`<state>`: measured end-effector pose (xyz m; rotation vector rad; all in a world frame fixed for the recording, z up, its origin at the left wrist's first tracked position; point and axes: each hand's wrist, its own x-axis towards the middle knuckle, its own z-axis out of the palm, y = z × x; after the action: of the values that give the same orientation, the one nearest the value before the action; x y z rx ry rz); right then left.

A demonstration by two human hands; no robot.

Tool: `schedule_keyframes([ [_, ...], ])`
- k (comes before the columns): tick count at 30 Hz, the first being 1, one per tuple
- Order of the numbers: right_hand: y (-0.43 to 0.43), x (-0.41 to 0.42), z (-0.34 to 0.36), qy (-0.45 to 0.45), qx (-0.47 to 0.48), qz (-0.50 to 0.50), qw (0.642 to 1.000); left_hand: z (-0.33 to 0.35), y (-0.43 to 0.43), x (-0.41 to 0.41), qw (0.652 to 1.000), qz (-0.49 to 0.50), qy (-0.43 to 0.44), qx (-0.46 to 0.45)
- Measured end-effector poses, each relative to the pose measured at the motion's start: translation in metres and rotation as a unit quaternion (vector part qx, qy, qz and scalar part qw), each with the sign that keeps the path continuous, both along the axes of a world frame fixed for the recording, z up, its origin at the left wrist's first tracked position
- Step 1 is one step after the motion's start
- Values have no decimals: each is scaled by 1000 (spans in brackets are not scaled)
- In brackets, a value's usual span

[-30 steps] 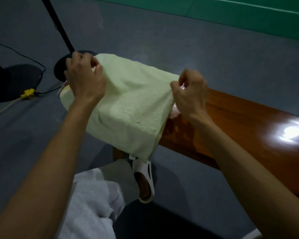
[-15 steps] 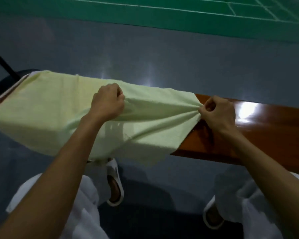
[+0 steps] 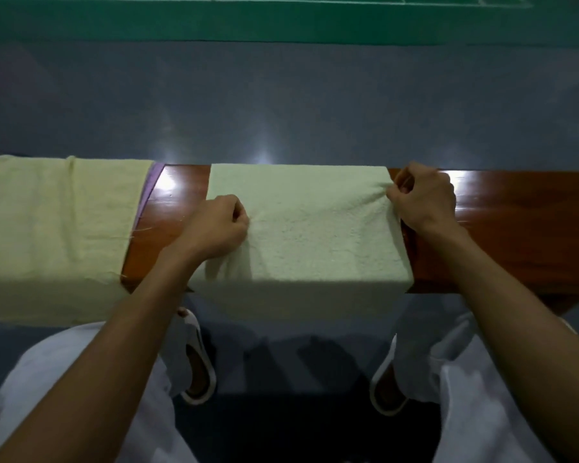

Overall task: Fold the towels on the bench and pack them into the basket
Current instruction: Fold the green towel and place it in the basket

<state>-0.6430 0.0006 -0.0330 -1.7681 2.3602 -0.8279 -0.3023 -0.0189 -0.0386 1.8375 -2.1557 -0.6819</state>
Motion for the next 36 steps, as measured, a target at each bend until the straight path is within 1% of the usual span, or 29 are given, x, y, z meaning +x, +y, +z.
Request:
schedule_keyframes([
  [4, 4, -2, -4, 20, 9, 1, 1000, -2, 2, -1, 1000, 5, 21, -23],
  [6, 6, 1, -9, 28, 2, 13, 1000, -5, 1, -1, 998, 6, 24, -62],
  [9, 12, 16, -19, 31, -34, 47, 998, -15, 0, 0, 992, -17, 5, -126],
  [11, 19, 33, -25, 19, -53, 78, 995, -19, 2, -2, 989, -31, 0, -146],
  [12, 22, 40, -29, 21, -42, 96, 994, -22, 3, -2, 989, -39, -7, -145],
  [13, 25, 46, -33, 29, -12, 112, 993, -24, 4, -2, 989, -46, -22, -137],
  [15, 28, 52, -42, 68, 81, 137, 985, -31, 4, -1, 990, -57, -70, -110],
  [17, 29, 51, -49, 103, 147, 151, 972, -39, 6, 0, 987, -61, -123, -82],
  [19, 28, 45, -50, 113, 160, 149, 969, -43, 8, -2, 986, -57, -144, -66],
  [23, 25, 25, -51, 118, 166, 139, 969, -43, 14, -14, 985, -54, -149, -61],
  [27, 27, 8, -48, 100, 161, 139, 972, -38, 20, -20, 989, -73, -110, -65],
  [30, 29, 3, -47, 88, 155, 137, 974, -33, 19, -16, 995, -65, -34, -66],
  [33, 29, 3, -43, 45, 125, 125, 983, -25, 20, -9, 996, -15, 26, -82],
  [36, 29, -3, -39, -22, 71, 82, 994, -20, 23, -2, 990, 77, 14, -119],
])
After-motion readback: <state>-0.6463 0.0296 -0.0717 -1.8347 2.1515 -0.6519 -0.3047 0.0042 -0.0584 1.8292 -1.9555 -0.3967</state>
